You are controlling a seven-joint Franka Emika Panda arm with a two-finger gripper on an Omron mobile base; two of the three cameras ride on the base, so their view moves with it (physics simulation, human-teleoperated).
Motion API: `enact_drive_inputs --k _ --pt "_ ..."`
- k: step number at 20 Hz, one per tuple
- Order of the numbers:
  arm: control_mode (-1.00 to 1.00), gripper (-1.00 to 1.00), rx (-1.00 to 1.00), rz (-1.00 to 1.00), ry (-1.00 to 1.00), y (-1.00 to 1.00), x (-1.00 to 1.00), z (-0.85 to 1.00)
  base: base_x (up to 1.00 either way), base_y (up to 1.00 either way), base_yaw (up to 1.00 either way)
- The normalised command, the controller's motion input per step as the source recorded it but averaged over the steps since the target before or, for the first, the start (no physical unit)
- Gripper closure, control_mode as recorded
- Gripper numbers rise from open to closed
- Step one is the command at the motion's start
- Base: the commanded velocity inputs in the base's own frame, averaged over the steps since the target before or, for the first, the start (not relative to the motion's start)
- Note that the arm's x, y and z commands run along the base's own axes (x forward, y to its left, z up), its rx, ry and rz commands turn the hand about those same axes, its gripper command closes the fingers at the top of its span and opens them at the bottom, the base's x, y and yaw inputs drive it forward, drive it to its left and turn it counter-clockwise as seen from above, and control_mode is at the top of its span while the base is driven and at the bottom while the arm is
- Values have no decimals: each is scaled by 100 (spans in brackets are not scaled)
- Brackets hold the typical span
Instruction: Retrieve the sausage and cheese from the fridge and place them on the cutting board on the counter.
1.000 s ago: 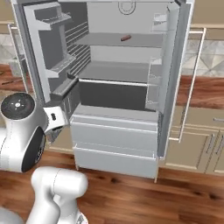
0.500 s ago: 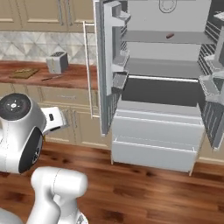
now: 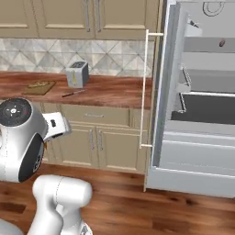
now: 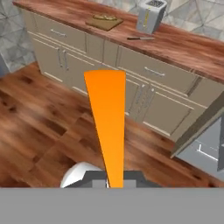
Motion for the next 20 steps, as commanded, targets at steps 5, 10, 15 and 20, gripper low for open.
enact_drive_inputs --k 5,10,15,20 --pt "100 100 0 0 0 0 0 0 100 100 -3" --pt "100 100 0 0 0 0 0 0 100 100 0" --pt "100 100 0 0 0 0 0 0 100 100 0" --pt "100 100 0 0 0 0 0 0 99 100 0"
